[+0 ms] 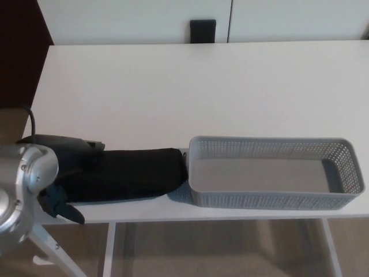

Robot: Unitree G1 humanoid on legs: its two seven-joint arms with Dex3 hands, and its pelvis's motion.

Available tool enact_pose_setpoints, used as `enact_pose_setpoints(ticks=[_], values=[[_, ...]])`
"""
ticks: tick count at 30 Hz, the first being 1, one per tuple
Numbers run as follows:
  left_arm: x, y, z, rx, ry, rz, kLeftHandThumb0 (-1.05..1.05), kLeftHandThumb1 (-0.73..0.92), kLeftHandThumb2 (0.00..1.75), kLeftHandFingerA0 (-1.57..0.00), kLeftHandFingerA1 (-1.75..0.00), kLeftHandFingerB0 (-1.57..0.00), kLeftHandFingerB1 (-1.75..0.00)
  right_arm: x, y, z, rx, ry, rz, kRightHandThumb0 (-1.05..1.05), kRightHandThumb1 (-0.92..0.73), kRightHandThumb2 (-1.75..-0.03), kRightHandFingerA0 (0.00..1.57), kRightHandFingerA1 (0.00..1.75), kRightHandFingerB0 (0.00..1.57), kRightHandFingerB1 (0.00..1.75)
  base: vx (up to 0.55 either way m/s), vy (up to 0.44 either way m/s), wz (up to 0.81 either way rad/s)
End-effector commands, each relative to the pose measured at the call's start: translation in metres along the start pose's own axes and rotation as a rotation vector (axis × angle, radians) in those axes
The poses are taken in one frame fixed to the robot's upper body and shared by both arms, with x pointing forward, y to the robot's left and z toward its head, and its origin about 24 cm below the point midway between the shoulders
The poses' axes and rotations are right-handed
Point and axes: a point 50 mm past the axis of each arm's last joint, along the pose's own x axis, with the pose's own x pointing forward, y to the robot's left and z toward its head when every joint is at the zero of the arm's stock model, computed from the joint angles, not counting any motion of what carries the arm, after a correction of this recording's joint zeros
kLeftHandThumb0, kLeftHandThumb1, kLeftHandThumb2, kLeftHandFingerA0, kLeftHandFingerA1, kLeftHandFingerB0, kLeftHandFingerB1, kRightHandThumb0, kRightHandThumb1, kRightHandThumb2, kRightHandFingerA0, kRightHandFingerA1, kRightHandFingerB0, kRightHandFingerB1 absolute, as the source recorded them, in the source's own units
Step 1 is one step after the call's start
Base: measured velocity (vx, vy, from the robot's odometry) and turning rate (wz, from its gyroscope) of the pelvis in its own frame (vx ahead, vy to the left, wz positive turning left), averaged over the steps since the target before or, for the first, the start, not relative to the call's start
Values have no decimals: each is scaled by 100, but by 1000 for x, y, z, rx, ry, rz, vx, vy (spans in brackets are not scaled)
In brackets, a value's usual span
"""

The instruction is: The robot walk towards a table in front and pick up a black pencil case on the left hand side and put the pencil case into a small container on the right hand side

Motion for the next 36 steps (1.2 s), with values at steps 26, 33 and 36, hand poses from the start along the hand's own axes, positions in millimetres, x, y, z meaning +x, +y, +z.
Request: enact_pose_setpoints(ticks=[26,33,36], values=[[24,-56,20,45,-195,144,-12,68,59,-66,-57,-44,-42,6,-5,9,26,-11,-15,-33,-71,-62,47,43,33,36,0,0,0],[21,-59,17,34,-217,116,-8,59,57,-67,-87,-67,-65,4,-5,7,4,-11,-13,-33,-69,-60,53,45,36,36,0,0,0],[21,-59,15,30,-225,134,-22,68,58,-53,-134,-42,-112,6,-6,7,4,-5,-13,-31,-70,-61,51,44,36,37,0,0,0]])
